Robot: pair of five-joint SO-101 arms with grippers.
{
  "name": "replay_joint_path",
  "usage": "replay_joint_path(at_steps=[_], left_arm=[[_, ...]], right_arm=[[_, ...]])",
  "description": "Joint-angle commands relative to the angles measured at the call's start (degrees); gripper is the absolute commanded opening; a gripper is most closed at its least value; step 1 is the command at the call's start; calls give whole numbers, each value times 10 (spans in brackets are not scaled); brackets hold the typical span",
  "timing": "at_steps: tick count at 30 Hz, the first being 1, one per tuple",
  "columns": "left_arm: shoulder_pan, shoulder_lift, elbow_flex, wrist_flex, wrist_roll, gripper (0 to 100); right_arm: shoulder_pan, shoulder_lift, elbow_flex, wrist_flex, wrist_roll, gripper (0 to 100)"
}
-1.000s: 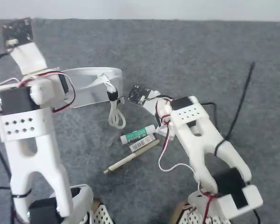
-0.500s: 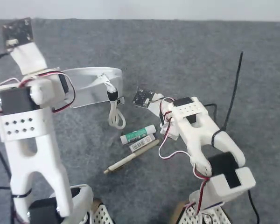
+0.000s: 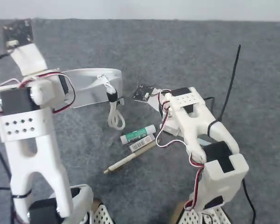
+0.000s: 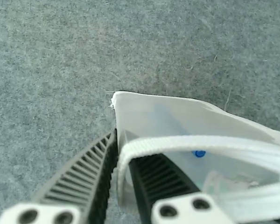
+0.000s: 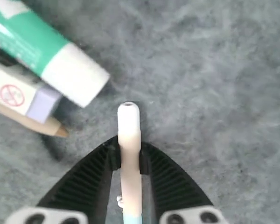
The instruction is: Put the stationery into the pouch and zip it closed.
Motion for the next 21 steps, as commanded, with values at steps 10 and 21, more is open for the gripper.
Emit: replay_joint_path(at_steps=[10,21], left_arm=[[-3,-3,0,-17,7,9],[-3,-3,0,-17,7,9]], right_arm=[[22,-141,-18,19,-150,6],[22,-311,-17,49,-372,6]])
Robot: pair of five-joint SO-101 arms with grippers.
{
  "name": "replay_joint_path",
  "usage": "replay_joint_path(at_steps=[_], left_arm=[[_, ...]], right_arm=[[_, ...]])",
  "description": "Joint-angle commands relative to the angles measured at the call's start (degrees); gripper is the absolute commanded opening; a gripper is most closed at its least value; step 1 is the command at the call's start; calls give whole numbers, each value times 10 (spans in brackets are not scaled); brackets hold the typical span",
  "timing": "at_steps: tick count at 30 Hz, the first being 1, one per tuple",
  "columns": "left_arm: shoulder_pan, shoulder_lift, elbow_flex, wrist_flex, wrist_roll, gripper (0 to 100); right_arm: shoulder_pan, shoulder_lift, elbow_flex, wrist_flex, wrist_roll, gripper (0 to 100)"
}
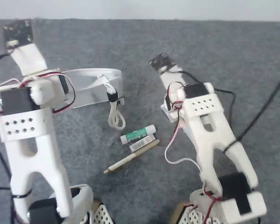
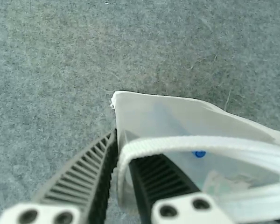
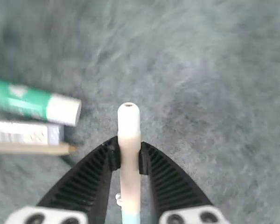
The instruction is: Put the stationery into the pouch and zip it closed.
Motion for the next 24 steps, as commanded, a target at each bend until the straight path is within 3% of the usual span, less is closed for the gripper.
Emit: replay_joint_path(at_steps=[1,11,24], left_arm=[[-3,-3,0,-17,7,9],[-3,-3,0,-17,7,9],[-3,-3,0,-17,7,9]], right_arm=[[7,-95,-17,15,-86,6],[-5,-299,-19,22,-216,6],[-129,-460,-18,-95,-219,6]])
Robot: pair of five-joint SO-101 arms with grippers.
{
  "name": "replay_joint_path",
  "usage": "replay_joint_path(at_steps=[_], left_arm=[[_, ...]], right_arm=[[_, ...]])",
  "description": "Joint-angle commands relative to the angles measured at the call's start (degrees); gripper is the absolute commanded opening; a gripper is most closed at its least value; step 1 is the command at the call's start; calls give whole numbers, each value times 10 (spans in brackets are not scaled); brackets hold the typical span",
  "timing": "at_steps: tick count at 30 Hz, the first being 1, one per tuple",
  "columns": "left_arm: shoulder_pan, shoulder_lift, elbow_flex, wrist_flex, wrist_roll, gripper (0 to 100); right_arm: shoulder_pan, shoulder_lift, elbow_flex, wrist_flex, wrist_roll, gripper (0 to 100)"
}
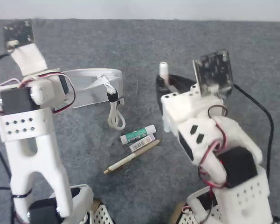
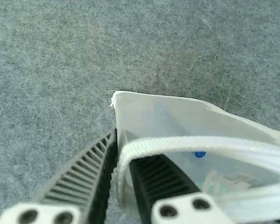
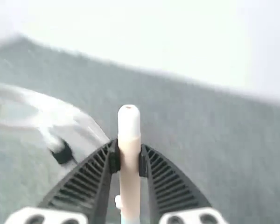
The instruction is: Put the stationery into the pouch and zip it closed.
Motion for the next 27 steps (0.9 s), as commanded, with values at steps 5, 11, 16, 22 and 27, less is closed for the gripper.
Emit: replay_joint_path(at_steps=[5,11,16,22,27], left_arm=[[-3,-3,0,-17,7,9],[-3,-3,0,-17,7,9],[-3,-3,0,-17,7,9],[-3,-3,0,-17,7,9],[-3,-3,0,-17,7,9]], right_arm=[[-51,-22,-18,-95,-4,6],[-85,-22,-18,-222,-4,6],[-109,-20,-17,-310,-1,6],[-112,0,-6,-400,-1,6],[-128,46,21,-487,-1,6]])
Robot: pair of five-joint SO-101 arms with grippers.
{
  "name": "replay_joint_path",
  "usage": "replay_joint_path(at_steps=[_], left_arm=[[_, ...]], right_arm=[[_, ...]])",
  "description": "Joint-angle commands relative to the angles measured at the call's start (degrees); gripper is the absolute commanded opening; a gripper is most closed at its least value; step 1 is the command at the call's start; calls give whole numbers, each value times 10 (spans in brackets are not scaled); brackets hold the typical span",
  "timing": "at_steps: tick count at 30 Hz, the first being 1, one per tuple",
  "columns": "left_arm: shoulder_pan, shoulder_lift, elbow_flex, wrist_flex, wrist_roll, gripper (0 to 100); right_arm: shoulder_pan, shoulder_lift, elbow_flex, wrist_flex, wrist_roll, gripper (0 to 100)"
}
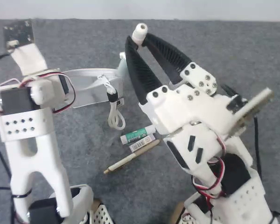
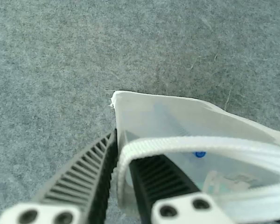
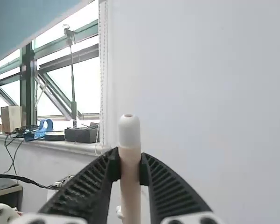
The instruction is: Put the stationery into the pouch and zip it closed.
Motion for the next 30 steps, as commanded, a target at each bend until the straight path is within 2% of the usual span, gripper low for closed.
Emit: replay_joint_path(at_steps=[1,7,14,30], left_arm=[[-3,-3,0,-17,7,9],[-3,-3,0,-17,7,9],[-3,-3,0,-17,7,9],[-3,-3,0,-17,7,9]], right_arm=[[-20,45,4,-56,-1,6],[-61,81,4,-65,-4,6],[-64,147,17,-121,-4,6],[-82,195,196,-271,-4,6]])
